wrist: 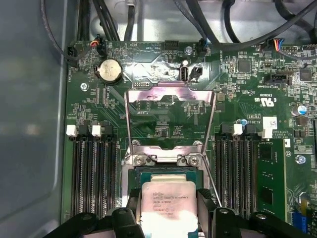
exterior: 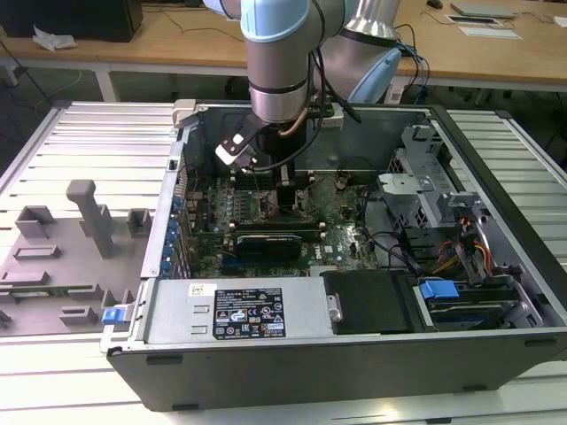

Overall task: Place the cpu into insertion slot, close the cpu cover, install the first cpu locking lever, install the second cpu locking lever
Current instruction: 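Place the cpu into insertion slot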

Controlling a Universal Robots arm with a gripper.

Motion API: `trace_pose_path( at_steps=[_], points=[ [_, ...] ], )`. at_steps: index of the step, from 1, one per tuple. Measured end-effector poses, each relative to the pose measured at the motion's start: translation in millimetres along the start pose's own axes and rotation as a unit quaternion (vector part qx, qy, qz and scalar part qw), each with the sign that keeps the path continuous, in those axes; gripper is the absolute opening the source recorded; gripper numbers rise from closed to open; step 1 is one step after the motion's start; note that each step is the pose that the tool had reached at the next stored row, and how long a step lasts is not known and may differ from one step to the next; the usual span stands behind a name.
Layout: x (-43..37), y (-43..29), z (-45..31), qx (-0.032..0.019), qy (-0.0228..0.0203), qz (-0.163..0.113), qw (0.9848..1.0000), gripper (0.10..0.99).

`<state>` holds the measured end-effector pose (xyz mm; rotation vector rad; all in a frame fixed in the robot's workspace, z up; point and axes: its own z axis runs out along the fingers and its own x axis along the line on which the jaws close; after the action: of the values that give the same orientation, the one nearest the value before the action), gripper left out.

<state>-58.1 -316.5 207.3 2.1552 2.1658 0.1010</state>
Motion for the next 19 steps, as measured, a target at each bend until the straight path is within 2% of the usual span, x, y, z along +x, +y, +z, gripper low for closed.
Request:
trace_pose_path(
  at_steps=[10,19],
  points=[
    [2.6,-1.8,8.1,0.0,-0.0002,0.0,1.0,0.537],
    [2.8,-1.9,8.9,-0.0001,0.0001,0.0,1.0,0.549]
  ],
)
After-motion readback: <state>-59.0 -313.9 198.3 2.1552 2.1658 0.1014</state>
